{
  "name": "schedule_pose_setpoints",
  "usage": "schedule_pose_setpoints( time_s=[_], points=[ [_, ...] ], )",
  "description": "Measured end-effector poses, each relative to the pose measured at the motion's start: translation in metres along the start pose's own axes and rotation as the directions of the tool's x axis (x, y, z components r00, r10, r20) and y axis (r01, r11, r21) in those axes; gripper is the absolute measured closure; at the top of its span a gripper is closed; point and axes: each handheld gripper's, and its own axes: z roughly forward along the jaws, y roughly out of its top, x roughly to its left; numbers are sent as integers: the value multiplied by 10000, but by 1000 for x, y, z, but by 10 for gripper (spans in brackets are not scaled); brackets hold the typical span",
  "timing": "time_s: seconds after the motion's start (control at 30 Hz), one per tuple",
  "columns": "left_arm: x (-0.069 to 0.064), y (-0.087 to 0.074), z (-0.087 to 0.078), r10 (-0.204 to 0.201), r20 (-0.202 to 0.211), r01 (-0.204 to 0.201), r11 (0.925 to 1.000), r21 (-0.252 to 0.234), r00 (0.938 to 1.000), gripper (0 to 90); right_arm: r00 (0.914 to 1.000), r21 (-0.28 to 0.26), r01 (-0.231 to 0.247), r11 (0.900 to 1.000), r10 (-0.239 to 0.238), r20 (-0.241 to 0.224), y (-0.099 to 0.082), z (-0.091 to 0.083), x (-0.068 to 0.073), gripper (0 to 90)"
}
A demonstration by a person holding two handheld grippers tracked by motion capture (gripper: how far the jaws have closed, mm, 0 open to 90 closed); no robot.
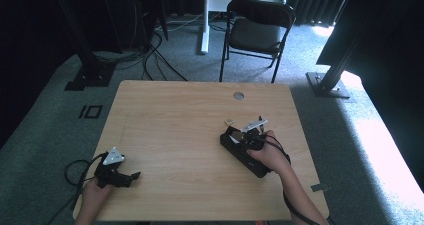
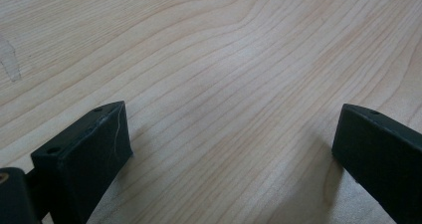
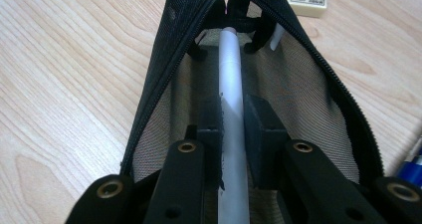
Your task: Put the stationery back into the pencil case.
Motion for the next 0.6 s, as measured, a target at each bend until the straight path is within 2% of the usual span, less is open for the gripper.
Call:
schedule_pose_setpoints(
  time_s=[0.23, 0.4, 0.6],
  points=[
    [0, 0, 0, 2, -2, -2, 10000, 2, 10000, 22, 9999, 43, 92, 9999, -92, -68, -1, 0, 1, 771],
    [0, 0, 0, 1, -1, -1, 10000, 2, 10000, 22, 10000, -247, -5, 9997, 3, -66, 1, -7, 0, 767],
    [0, 0, 0, 1, -2, -1, 10000, 2, 10000, 22, 10000, -739, 5, 9973, -8, -34, 5, -22, -1, 762]
  ],
)
